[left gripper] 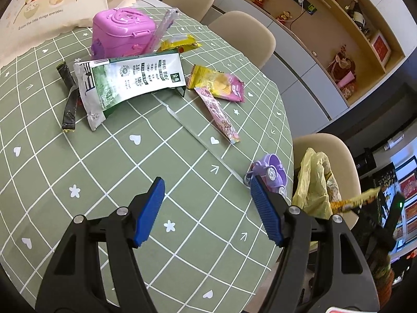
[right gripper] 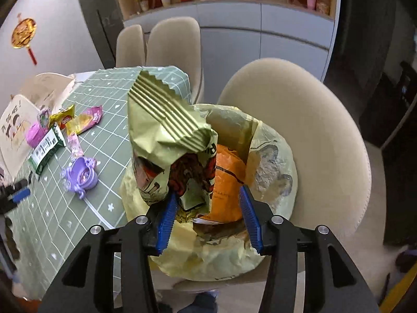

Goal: Collect trash

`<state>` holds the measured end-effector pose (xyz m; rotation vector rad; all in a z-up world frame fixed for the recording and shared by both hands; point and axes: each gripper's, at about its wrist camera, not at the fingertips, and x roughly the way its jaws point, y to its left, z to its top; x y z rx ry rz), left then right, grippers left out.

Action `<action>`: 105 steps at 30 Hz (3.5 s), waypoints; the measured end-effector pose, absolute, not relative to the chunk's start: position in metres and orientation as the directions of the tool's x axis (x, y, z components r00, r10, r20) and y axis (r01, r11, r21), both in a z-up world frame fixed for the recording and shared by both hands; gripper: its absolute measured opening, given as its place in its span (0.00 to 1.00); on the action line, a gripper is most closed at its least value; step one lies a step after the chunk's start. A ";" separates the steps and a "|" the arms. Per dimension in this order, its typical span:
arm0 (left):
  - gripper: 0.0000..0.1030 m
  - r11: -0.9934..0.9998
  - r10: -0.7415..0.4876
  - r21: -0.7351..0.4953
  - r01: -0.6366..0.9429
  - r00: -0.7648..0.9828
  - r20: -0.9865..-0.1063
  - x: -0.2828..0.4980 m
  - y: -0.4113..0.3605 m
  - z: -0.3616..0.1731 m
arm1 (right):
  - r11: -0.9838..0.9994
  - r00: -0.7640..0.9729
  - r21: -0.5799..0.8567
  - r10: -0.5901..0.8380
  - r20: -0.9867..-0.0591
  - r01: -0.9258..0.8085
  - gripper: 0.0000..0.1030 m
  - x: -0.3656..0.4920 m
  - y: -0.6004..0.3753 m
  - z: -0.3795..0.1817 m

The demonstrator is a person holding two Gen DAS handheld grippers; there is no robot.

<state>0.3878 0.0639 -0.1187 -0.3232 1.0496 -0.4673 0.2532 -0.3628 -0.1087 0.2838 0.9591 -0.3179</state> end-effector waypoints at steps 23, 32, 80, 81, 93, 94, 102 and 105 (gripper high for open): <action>0.63 0.900 -0.426 -0.415 0.136 0.484 -0.765 0.376 0.102 -0.122 | 0.982 0.594 0.067 -0.051 -0.803 0.175 0.44 0.342 -0.359 -0.098; 0.63 0.936 -0.352 -0.269 0.227 0.578 -0.736 0.429 0.124 -0.099 | 0.947 0.704 0.311 0.272 -0.656 -0.076 0.54 0.384 -0.299 -0.075; 0.45 0.906 -0.385 -0.420 0.055 0.524 -0.760 0.521 0.194 -0.159 | 0.924 0.451 0.252 0.364 -0.815 -0.289 0.12 0.497 -0.084 -0.131; 0.38 0.907 -0.383 -0.418 0.057 0.524 -0.761 0.521 0.193 -0.158 | 0.929 0.451 0.247 0.351 -0.820 -0.275 0.12 0.487 -0.088 -0.132; 0.07 0.898 -0.433 -0.416 0.140 0.446 -0.783 0.440 0.172 -0.146 | 0.920 0.397 0.281 0.374 -0.838 -0.272 0.12 0.409 -0.088 -0.139; 0.07 0.892 -0.447 -0.428 0.146 0.433 -0.783 0.425 0.171 -0.146 | 0.916 0.386 0.282 0.380 -0.841 -0.287 0.12 0.400 -0.085 -0.140; 0.51 0.888 -0.459 -0.416 0.197 0.442 -0.770 0.369 0.165 -0.140 | 0.907 0.340 0.266 0.376 -0.862 -0.327 0.24 0.359 -0.086 -0.152; 0.53 0.901 -0.434 -0.356 0.247 0.495 -0.753 0.374 0.161 -0.126 | 0.911 0.374 0.269 0.379 -0.847 -0.313 0.35 0.351 -0.097 -0.147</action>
